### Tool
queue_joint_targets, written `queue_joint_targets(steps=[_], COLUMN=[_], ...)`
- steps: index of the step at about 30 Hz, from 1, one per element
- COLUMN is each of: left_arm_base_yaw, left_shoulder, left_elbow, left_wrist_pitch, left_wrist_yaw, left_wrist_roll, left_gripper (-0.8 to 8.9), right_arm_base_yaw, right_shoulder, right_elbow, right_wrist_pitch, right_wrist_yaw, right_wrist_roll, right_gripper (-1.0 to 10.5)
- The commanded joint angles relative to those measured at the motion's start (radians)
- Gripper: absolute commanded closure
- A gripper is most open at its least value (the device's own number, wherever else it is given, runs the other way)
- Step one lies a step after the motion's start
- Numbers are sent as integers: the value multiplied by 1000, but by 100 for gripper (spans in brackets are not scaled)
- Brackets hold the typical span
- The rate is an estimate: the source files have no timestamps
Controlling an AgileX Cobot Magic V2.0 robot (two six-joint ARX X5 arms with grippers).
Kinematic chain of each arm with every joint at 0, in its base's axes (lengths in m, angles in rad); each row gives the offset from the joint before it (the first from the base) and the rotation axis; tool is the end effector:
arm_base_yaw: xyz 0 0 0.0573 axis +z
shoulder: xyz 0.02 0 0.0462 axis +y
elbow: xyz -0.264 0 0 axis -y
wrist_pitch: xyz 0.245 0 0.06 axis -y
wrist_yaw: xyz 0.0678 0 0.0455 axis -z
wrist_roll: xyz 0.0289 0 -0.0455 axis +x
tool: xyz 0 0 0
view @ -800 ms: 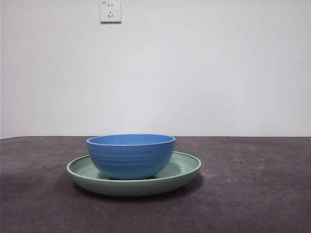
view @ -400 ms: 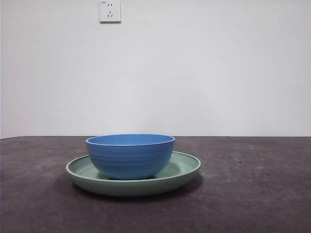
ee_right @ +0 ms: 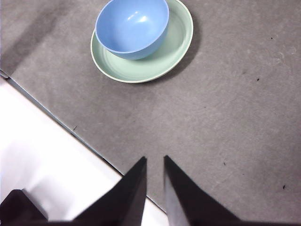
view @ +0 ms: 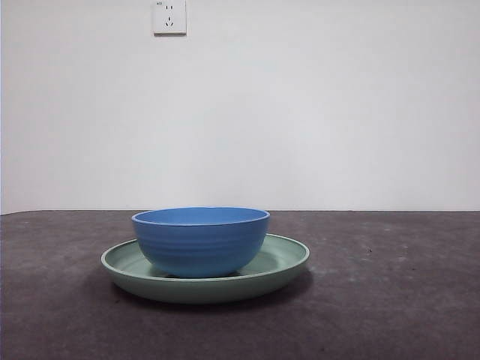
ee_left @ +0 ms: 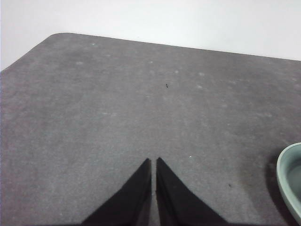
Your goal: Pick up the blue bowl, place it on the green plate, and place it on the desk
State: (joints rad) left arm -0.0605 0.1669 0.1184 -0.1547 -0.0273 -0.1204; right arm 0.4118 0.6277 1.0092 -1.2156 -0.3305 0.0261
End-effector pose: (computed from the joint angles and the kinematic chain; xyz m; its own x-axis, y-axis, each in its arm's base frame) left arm 0.1019 -0.0054 0.1759 0.9789 -0.0320 -0.2017 0.0093 0.9936 -0.1122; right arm 0.0652 0.0387 0.3350 0.4525 0.5517 -0.7006 -0.5605 0.7870 0.2578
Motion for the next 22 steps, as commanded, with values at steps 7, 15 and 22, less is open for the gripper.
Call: queue_joint_targets(steps=[7,15,22], left_arm_base_yaw=[11,15,25], left_shoulder=[-43,-91,-129], left_elbow=[-66,-84,-100], left_wrist_pitch=[13,12,6], left_wrist_yaw=[-3,-3,-3], left_wrist_roll=[11,38,57], left_gripper=[794,794,794], right_arm_base_yaw=[6,6,6], right_shoulder=[3,3,3], right_elbow=[5,5,5], right_wrist_pitch=[10,10,10], right_wrist_yaw=[-2,-2,-2], right_wrist_roll=[-1,-1,-1], right_gripper=[893,893,893])
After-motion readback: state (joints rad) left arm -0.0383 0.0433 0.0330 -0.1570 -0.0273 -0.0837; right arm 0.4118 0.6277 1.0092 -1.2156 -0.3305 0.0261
